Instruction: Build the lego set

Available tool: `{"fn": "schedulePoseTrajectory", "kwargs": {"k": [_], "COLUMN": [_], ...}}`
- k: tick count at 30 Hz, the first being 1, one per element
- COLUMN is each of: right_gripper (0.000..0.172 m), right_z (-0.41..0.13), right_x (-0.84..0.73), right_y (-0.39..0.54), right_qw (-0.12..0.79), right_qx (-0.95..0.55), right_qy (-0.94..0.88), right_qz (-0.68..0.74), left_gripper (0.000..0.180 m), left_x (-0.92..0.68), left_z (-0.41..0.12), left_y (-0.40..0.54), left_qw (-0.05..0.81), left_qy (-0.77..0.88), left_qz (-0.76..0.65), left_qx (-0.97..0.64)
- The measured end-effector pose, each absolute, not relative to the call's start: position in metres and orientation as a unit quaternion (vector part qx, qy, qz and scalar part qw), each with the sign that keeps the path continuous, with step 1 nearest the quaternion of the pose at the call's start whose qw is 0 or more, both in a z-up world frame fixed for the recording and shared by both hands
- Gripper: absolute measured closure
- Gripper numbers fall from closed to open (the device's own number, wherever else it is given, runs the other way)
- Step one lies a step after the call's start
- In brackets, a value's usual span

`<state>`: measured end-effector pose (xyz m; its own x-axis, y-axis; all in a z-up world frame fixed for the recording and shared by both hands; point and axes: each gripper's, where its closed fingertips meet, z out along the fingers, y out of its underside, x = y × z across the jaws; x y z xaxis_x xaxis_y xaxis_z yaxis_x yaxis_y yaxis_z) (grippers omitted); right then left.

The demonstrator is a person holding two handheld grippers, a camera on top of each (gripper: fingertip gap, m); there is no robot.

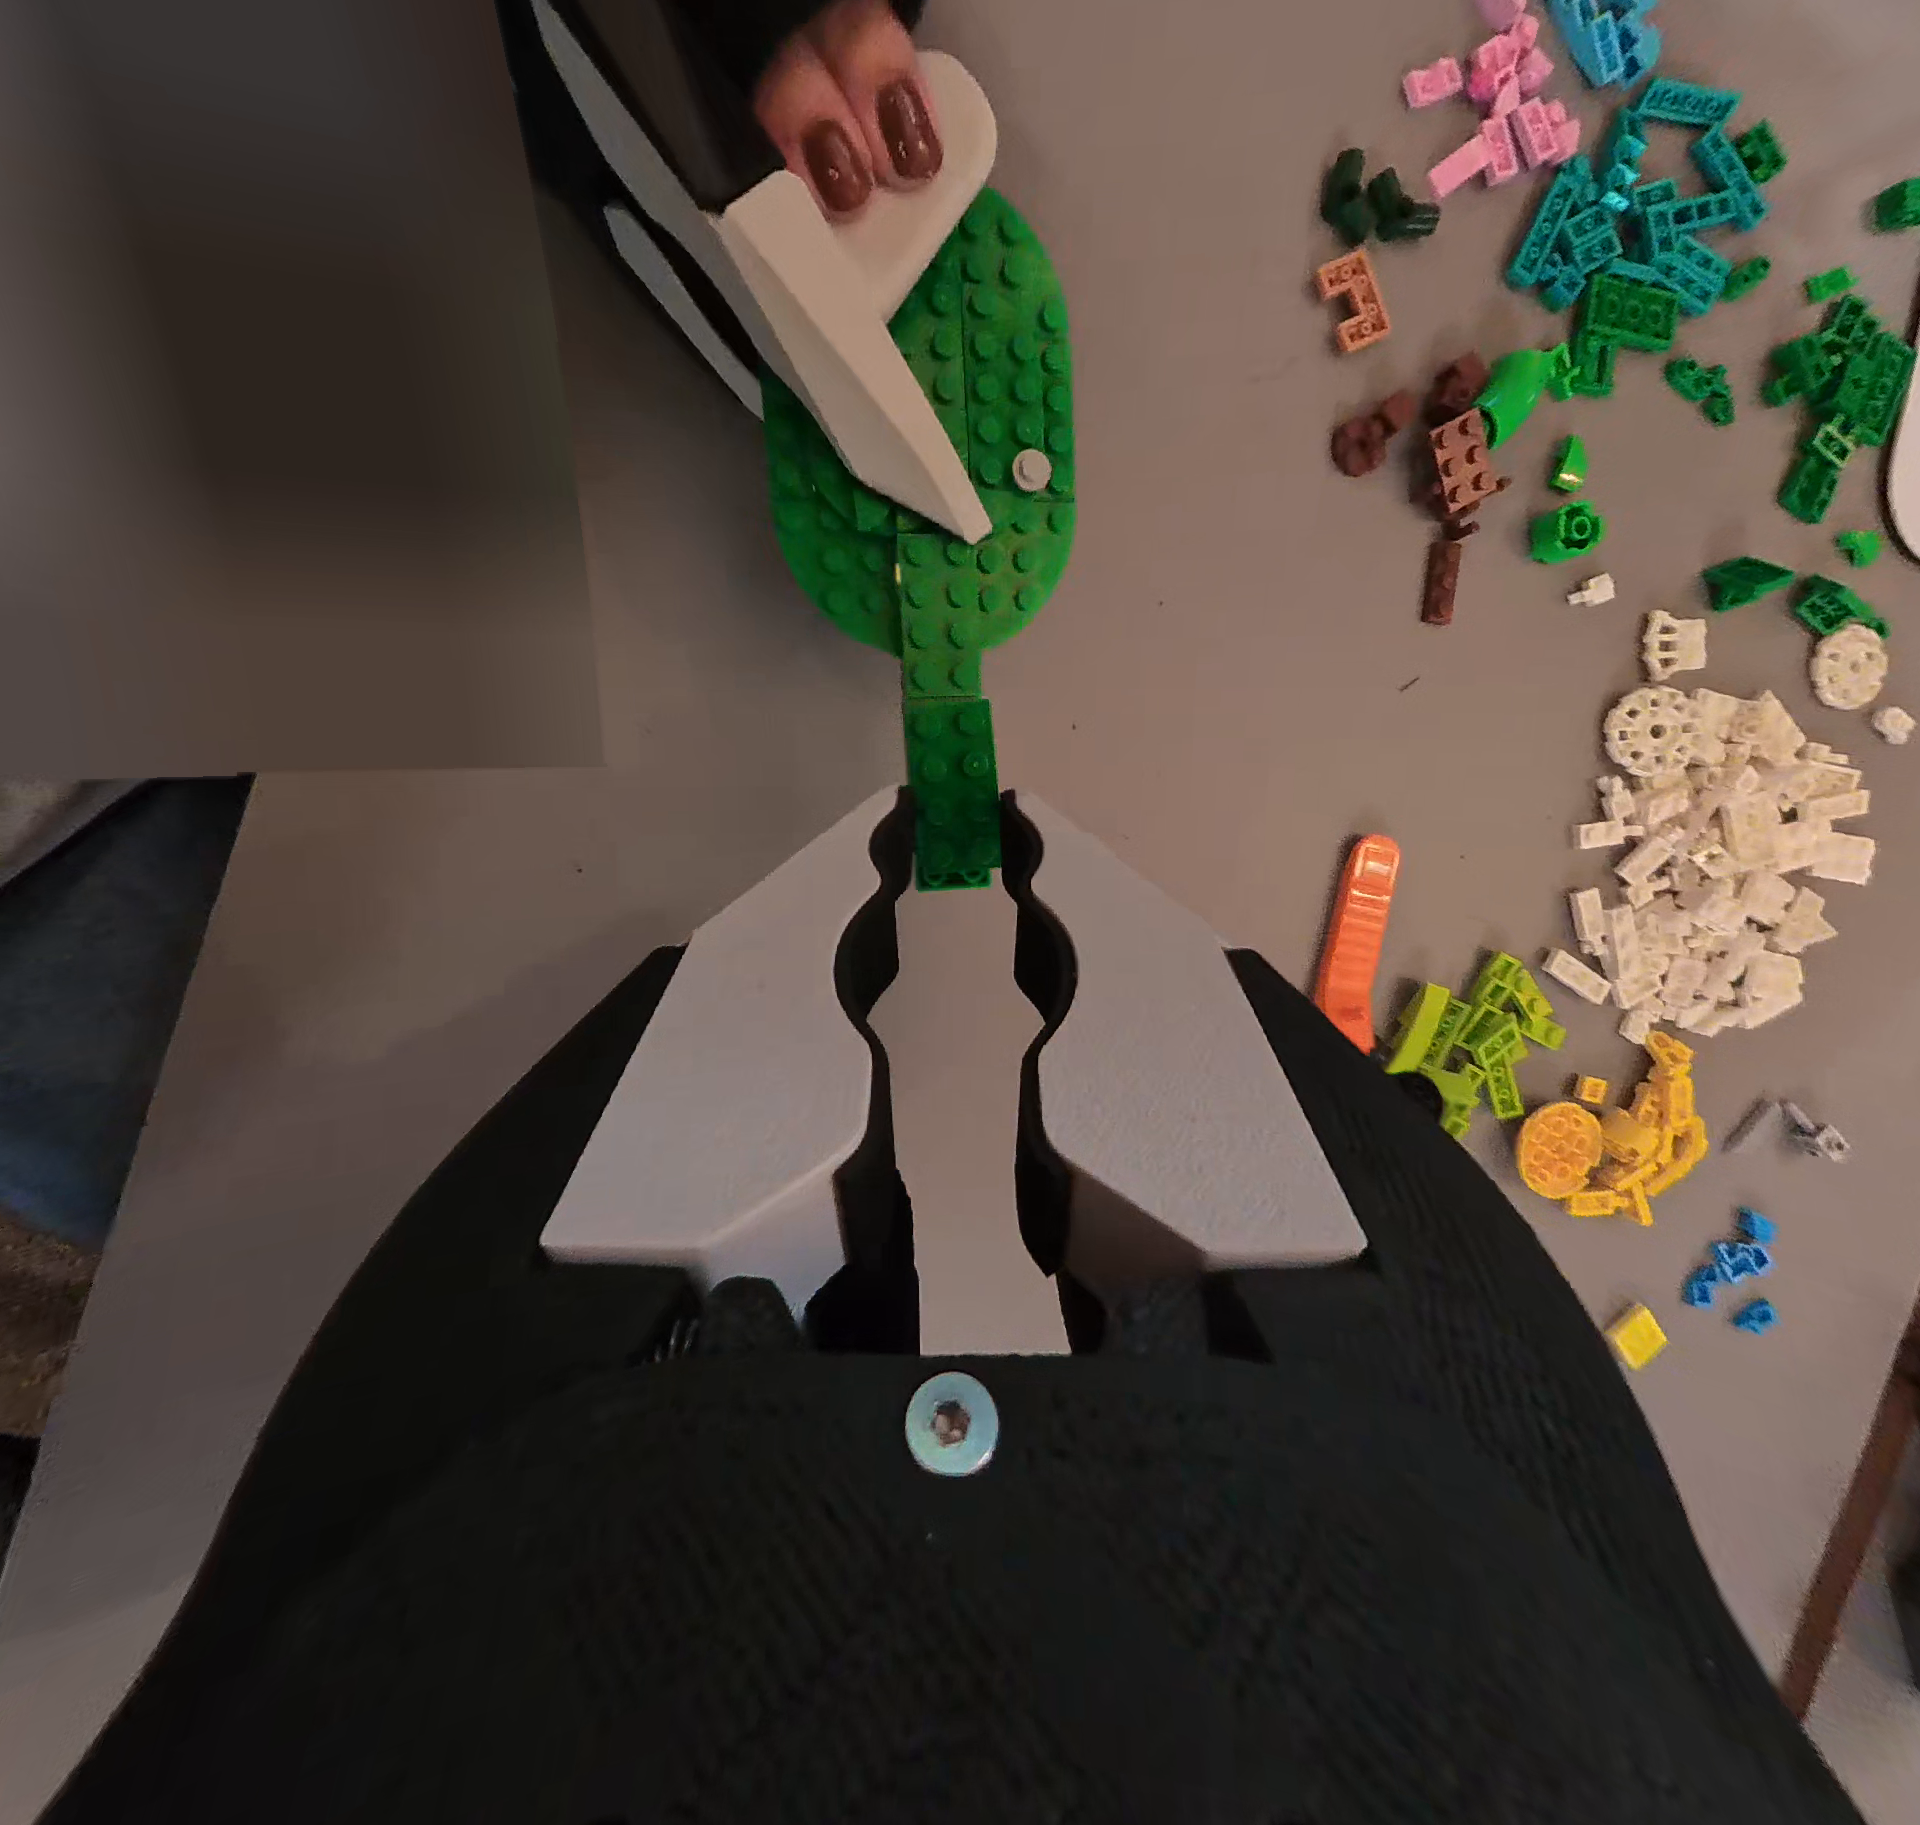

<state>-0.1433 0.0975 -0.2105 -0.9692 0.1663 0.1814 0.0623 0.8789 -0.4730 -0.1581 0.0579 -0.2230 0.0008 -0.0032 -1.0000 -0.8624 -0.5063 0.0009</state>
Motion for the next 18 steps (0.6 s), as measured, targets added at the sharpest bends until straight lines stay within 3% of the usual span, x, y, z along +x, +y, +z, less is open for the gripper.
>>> {"fn": "schedulePoseTrajectory", "kwargs": {"k": [18], "right_gripper": [0.157], "right_z": [-0.2182], "right_x": [-0.1442], "right_y": [0.0929], "right_qw": [0.106], "right_qx": [-0.082], "right_qy": [-0.971], "right_qz": [0.198], "left_gripper": [0.173], "left_x": [-0.1567], "left_z": [-0.2177], "left_y": [0.0554], "left_qw": [0.360], "left_qy": [0.346], "left_qz": [0.618], "left_qx": [-0.607]}}
